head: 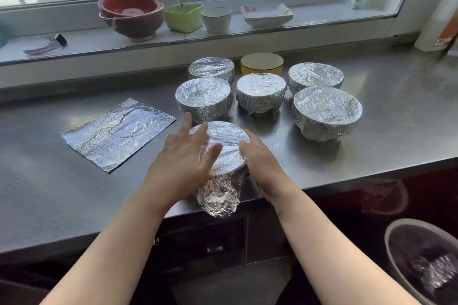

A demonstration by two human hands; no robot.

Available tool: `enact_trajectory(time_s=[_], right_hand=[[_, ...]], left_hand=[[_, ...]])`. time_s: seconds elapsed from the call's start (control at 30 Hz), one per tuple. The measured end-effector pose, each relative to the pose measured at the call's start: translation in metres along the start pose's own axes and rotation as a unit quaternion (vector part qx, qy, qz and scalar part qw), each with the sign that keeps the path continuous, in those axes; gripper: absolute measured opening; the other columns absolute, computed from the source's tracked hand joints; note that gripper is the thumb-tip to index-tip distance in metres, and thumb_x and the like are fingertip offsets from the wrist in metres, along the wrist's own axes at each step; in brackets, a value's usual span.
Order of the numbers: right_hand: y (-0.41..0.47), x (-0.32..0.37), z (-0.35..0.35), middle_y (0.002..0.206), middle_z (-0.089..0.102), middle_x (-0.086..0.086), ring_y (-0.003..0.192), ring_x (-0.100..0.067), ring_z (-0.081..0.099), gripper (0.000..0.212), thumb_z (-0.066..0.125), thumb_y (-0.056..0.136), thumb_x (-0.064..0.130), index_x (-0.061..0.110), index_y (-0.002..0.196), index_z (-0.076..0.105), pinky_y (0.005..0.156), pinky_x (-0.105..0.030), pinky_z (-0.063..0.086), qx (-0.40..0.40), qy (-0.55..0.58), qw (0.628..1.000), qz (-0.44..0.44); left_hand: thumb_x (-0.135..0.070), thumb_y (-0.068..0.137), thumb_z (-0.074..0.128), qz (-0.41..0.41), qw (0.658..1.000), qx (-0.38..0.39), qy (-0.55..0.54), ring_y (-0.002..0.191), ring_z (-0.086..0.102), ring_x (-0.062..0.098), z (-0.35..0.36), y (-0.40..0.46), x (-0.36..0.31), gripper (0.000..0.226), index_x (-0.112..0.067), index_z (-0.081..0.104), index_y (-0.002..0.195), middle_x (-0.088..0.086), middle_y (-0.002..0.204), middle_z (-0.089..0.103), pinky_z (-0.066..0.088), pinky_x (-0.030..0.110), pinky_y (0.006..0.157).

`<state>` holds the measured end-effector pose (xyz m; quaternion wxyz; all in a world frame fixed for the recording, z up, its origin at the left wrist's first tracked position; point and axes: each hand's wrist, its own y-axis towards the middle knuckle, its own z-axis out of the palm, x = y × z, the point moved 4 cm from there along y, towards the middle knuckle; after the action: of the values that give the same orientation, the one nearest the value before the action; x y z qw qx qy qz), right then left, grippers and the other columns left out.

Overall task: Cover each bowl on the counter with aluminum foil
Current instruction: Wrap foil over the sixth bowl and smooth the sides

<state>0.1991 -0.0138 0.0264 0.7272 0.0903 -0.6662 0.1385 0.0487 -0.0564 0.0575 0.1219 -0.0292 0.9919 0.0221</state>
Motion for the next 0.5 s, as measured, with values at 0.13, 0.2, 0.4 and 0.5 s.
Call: enact_trajectory(time_s=[0.13,0.2,0.4,0.5], right_hand=[[0.011,-0.004,-0.005,0.117,0.07,-0.006,0.111,-0.022,0.064,0.033,0.039,0.099,0.016,0.022,0.122,0.063,0.1,-0.041,0.047,0.034,0.019,0.999,0.014],[0.016,-0.006,-0.007,0.119,0.067,-0.017,0.107,-0.027,0.064,0.033,0.04,0.099,0.014,0.013,0.124,0.062,0.097,-0.043,0.047,0.049,0.054,0.997,0.031],[0.022,-0.01,-0.011,0.125,0.062,-0.027,0.115,-0.039,0.06,0.034,0.044,0.099,0.013,0.002,0.127,0.058,0.104,-0.051,0.043,0.051,0.115,0.99,0.06],[0.022,-0.011,-0.011,0.124,0.062,-0.027,0.121,-0.044,0.055,0.039,0.05,0.093,0.02,0.002,0.127,0.059,0.109,-0.057,0.037,0.046,0.124,0.99,0.056]], left_hand=[[-0.072,0.085,0.006,-0.019,1.0,0.012,0.017,0.149,0.005,0.022,-0.001,-0.006,0.0,0.087,-0.024,0.0,0.157,-0.003,0.165,-0.004,0.013,0.038,0.118],[-0.072,0.086,0.007,-0.021,1.0,-0.001,0.018,0.148,0.009,0.024,-0.003,-0.01,-0.002,0.089,-0.019,0.003,0.157,0.001,0.164,0.007,0.014,0.039,0.118],[-0.074,0.084,0.003,-0.039,0.998,-0.003,0.042,0.139,0.022,0.027,-0.006,-0.006,0.006,0.092,-0.015,0.019,0.153,0.006,0.158,0.024,0.025,0.043,0.112],[-0.073,0.087,-0.001,-0.01,0.997,-0.021,0.075,0.15,-0.002,0.019,-0.01,0.002,0.004,0.088,-0.02,0.005,0.157,0.0,0.164,-0.003,0.007,0.04,0.119]])
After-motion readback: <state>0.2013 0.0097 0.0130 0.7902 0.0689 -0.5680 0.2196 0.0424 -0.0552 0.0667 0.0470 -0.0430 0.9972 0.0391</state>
